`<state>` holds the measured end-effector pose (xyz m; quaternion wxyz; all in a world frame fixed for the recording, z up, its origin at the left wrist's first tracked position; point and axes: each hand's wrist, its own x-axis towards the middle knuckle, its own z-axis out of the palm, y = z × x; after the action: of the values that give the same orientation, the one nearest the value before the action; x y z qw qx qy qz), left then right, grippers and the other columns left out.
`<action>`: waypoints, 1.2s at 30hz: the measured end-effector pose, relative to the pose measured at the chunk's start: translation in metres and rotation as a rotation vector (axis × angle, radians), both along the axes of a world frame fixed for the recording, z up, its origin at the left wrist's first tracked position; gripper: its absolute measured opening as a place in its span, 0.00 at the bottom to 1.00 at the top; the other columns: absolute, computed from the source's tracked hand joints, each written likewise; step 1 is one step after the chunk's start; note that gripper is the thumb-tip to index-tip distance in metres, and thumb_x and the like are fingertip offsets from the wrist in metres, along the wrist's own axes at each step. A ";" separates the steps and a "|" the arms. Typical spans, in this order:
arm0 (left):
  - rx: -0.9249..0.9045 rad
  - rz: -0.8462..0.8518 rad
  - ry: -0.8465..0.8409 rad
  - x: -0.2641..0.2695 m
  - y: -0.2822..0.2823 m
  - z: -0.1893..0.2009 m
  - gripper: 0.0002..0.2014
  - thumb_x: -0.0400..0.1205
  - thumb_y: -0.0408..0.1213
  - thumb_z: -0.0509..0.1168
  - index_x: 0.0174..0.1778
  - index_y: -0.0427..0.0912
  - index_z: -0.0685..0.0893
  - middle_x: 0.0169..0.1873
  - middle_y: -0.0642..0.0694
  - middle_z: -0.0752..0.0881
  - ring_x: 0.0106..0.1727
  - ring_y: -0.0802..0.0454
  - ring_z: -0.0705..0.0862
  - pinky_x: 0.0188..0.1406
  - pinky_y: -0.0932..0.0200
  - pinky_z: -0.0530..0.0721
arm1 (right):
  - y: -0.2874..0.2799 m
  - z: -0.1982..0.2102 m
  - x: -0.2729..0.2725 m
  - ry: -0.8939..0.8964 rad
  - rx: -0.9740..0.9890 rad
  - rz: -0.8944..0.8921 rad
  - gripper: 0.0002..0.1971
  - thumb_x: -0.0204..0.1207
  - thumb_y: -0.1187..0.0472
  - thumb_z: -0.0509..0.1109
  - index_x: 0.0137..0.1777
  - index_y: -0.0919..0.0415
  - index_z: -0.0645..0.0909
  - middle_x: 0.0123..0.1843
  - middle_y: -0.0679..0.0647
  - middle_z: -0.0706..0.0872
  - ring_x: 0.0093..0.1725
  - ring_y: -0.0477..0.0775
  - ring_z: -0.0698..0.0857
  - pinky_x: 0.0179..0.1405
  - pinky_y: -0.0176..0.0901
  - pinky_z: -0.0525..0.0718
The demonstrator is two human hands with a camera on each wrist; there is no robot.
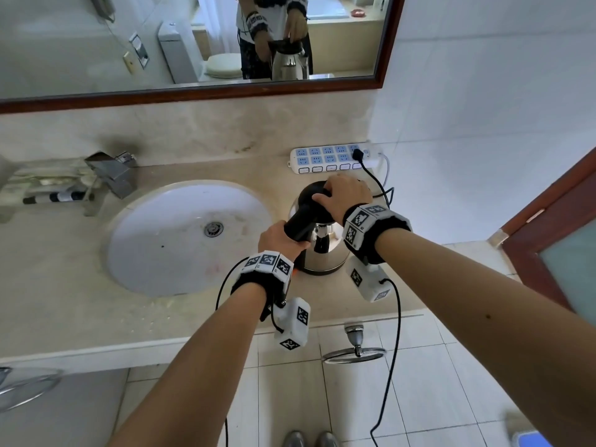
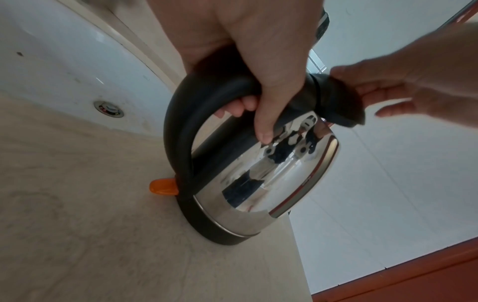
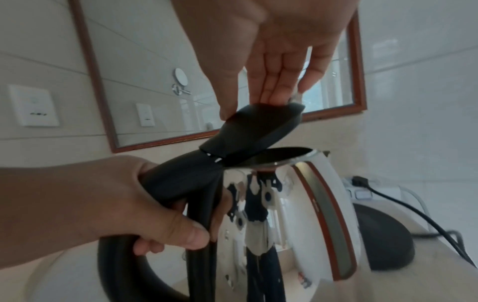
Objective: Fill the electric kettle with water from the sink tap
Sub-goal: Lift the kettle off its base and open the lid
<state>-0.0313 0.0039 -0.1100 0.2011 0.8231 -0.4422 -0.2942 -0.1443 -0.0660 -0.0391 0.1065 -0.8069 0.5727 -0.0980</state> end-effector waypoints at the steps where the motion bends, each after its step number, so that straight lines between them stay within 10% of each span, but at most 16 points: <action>1: -0.002 0.000 0.003 0.000 0.000 0.000 0.21 0.78 0.43 0.77 0.63 0.36 0.84 0.58 0.39 0.90 0.60 0.41 0.87 0.48 0.60 0.76 | 0.002 0.003 0.001 0.001 -0.038 0.015 0.20 0.79 0.48 0.64 0.62 0.63 0.80 0.61 0.57 0.84 0.62 0.58 0.81 0.63 0.48 0.76; 8: -0.005 0.002 0.071 0.000 0.002 0.008 0.20 0.79 0.42 0.76 0.63 0.37 0.81 0.49 0.42 0.85 0.54 0.39 0.86 0.47 0.57 0.77 | 0.022 0.027 0.003 0.049 -0.213 0.207 0.15 0.82 0.56 0.60 0.63 0.60 0.81 0.67 0.54 0.82 0.67 0.56 0.79 0.71 0.47 0.69; 13: -0.082 0.146 0.499 0.004 0.007 0.017 0.20 0.76 0.37 0.71 0.59 0.42 0.69 0.43 0.41 0.81 0.44 0.42 0.81 0.45 0.53 0.78 | 0.040 0.046 -0.002 0.027 -0.206 0.225 0.18 0.81 0.63 0.56 0.68 0.56 0.77 0.56 0.58 0.89 0.56 0.63 0.85 0.56 0.47 0.76; 16: -0.131 0.186 0.690 0.000 0.008 0.036 0.33 0.73 0.60 0.63 0.63 0.35 0.73 0.52 0.36 0.81 0.46 0.44 0.81 0.46 0.55 0.78 | 0.046 0.050 -0.001 -0.072 -0.139 0.158 0.16 0.82 0.64 0.54 0.68 0.58 0.71 0.45 0.63 0.89 0.45 0.66 0.87 0.40 0.46 0.74; 19: -0.028 0.212 0.738 0.004 0.011 0.048 0.57 0.68 0.84 0.50 0.76 0.38 0.74 0.65 0.37 0.87 0.65 0.41 0.86 0.70 0.47 0.82 | 0.046 0.047 -0.001 -0.171 -0.080 0.117 0.11 0.80 0.64 0.56 0.62 0.60 0.71 0.42 0.64 0.90 0.41 0.66 0.87 0.41 0.48 0.80; 21: -0.024 0.139 0.713 0.011 0.010 0.056 0.40 0.83 0.75 0.42 0.58 0.42 0.81 0.36 0.44 0.94 0.42 0.51 0.91 0.41 0.67 0.89 | 0.044 0.046 -0.002 -0.205 -0.050 0.106 0.09 0.80 0.64 0.57 0.59 0.60 0.71 0.41 0.63 0.90 0.40 0.66 0.87 0.41 0.50 0.82; 23: -0.008 0.081 0.670 0.007 0.011 0.073 0.31 0.89 0.65 0.40 0.46 0.44 0.77 0.22 0.49 0.85 0.28 0.55 0.83 0.24 0.66 0.82 | 0.042 0.046 -0.003 -0.227 -0.018 0.097 0.08 0.79 0.63 0.58 0.57 0.59 0.72 0.41 0.63 0.90 0.40 0.66 0.87 0.40 0.49 0.81; 32: 0.073 0.087 0.658 0.005 -0.016 0.068 0.27 0.88 0.63 0.52 0.49 0.40 0.78 0.45 0.39 0.83 0.43 0.44 0.83 0.47 0.55 0.80 | 0.040 0.047 -0.013 -0.278 0.045 0.099 0.02 0.77 0.62 0.61 0.45 0.55 0.71 0.39 0.56 0.88 0.41 0.63 0.84 0.40 0.46 0.80; 36: 0.075 0.081 0.593 0.016 -0.037 0.022 0.62 0.52 0.90 0.54 0.75 0.48 0.77 0.72 0.33 0.82 0.68 0.34 0.83 0.76 0.37 0.75 | 0.037 0.054 -0.016 -0.212 -0.077 0.109 0.09 0.80 0.63 0.55 0.52 0.62 0.76 0.43 0.64 0.89 0.40 0.65 0.84 0.40 0.47 0.79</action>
<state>-0.0155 -0.0332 -0.0880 0.3025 0.7252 -0.3197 -0.5295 -0.1603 -0.0286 0.0149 0.1405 -0.8253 0.5095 -0.1987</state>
